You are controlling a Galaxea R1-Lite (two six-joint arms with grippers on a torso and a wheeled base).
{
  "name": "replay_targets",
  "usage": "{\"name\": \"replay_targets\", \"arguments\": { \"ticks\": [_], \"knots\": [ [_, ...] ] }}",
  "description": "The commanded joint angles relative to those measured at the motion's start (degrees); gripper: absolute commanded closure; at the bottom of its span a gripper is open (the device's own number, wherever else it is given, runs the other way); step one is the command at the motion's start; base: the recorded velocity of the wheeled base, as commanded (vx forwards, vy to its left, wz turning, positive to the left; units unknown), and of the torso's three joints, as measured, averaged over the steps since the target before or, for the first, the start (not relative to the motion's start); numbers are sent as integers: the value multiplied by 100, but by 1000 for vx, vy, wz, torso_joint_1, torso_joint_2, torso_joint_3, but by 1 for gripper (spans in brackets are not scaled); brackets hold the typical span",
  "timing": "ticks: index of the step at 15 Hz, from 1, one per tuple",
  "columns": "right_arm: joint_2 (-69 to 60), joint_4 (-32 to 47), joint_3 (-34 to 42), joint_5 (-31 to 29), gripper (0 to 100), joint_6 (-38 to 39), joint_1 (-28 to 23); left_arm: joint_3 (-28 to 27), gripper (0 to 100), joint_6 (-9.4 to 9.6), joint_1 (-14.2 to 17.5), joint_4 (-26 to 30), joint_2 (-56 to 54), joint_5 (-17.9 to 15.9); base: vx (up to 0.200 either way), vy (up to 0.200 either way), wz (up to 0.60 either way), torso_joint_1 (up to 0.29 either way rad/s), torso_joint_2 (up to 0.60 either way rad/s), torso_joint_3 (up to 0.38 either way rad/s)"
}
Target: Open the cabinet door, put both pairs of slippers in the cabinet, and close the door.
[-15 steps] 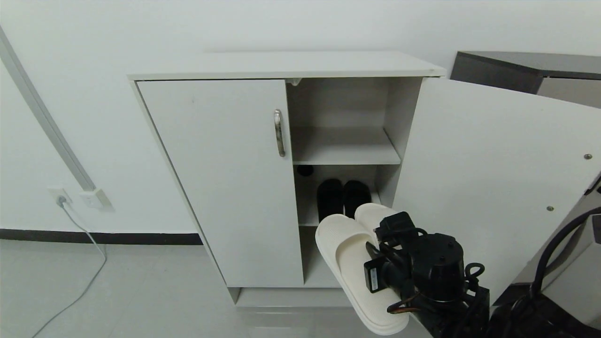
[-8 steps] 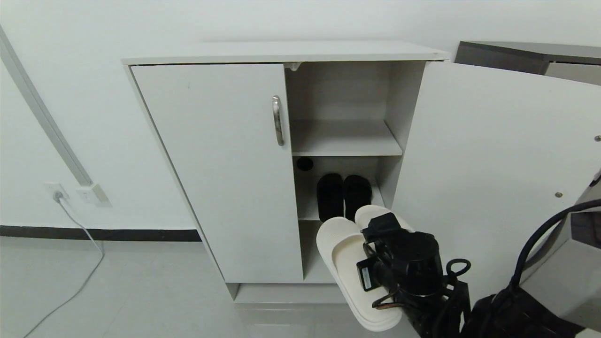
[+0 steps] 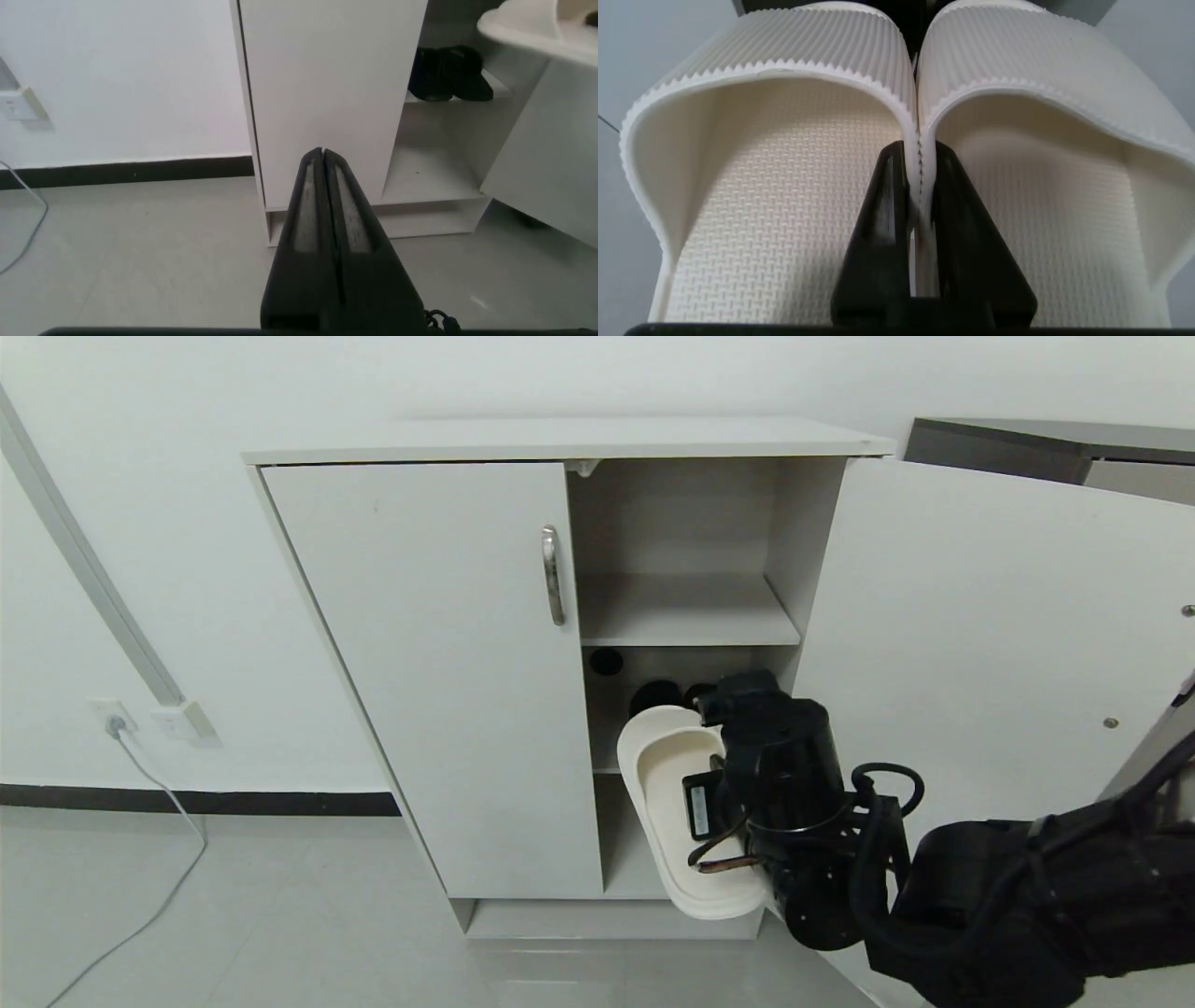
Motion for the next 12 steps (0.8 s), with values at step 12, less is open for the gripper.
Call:
{"name": "replay_targets", "arguments": {
  "ticks": [12],
  "knots": [
    [-31,722,-1283,-475,100,103,-81,1,100,12,-1,-1,7,-2,0,0,0,0,0,0]
  ]
}}
